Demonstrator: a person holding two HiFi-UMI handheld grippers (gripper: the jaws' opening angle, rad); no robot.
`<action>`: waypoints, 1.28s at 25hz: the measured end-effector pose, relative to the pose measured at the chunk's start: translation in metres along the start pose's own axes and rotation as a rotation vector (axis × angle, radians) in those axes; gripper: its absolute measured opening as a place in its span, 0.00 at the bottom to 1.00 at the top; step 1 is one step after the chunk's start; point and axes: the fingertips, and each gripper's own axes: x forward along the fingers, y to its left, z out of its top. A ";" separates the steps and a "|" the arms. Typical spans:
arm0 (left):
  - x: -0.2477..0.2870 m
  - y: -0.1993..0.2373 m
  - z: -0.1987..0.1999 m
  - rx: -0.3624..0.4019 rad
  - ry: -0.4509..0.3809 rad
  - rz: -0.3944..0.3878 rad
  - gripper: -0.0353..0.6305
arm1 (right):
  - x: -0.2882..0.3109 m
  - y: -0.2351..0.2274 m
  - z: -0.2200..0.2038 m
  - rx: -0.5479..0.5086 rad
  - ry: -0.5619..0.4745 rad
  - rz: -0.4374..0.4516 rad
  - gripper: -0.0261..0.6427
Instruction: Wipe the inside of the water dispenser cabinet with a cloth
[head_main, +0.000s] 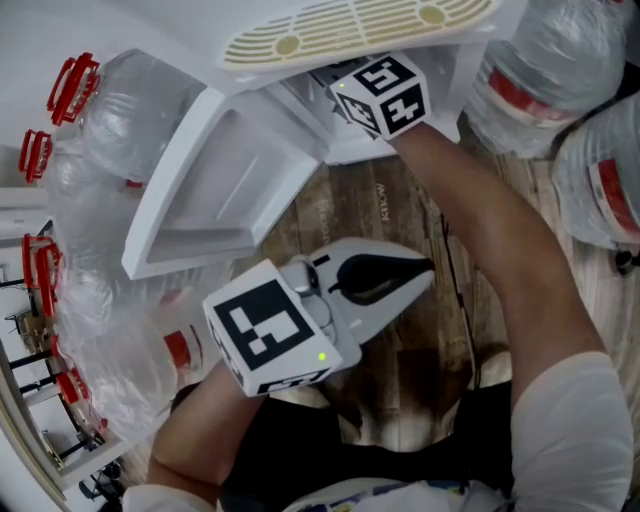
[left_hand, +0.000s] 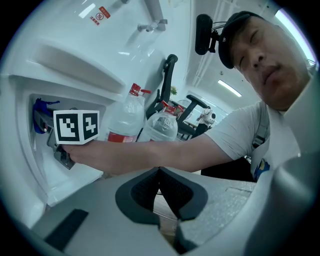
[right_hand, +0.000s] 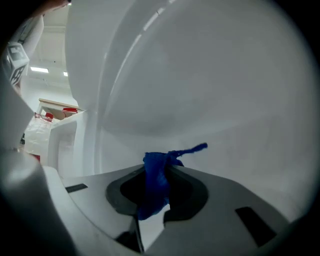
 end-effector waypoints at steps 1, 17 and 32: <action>-0.001 0.000 0.000 0.000 -0.001 -0.001 0.05 | 0.000 0.004 0.001 -0.002 -0.004 0.005 0.14; 0.004 -0.008 -0.003 0.002 0.008 -0.021 0.05 | -0.050 0.074 0.019 -0.301 -0.023 0.100 0.15; 0.007 -0.020 -0.002 0.015 0.007 -0.043 0.05 | -0.066 0.010 -0.024 -0.312 0.109 -0.061 0.14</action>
